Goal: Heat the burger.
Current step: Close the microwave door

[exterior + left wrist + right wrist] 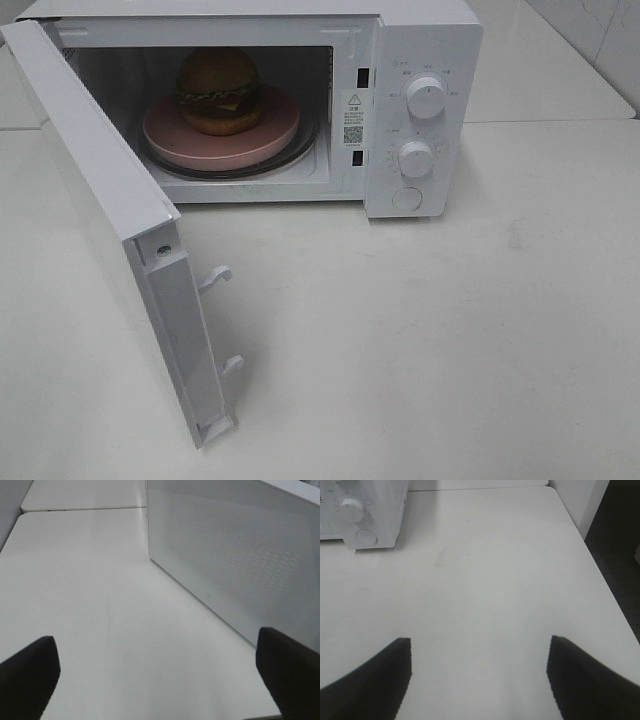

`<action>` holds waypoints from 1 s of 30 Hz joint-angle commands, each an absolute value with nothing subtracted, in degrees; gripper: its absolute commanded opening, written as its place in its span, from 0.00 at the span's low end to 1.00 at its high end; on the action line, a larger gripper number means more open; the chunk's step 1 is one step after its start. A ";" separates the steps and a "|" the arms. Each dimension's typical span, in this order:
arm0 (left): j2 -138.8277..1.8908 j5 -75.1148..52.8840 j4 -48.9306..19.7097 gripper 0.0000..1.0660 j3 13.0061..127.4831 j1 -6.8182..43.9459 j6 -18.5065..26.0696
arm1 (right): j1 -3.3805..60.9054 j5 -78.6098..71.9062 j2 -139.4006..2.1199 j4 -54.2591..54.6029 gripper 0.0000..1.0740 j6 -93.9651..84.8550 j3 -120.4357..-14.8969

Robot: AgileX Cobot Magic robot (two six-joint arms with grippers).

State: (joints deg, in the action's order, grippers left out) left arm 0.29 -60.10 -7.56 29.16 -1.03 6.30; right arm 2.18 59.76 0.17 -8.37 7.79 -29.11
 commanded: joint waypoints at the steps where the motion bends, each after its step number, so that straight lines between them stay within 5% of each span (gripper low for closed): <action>1: 1.55 -59.64 -8.02 0.94 28.99 -1.09 6.19 | 1.78 59.42 1.95 -8.25 0.71 7.39 -28.93; 30: 1.55 -59.64 -8.02 0.94 28.99 -1.09 6.19 | 1.78 59.42 1.95 -8.25 0.70 7.39 -28.93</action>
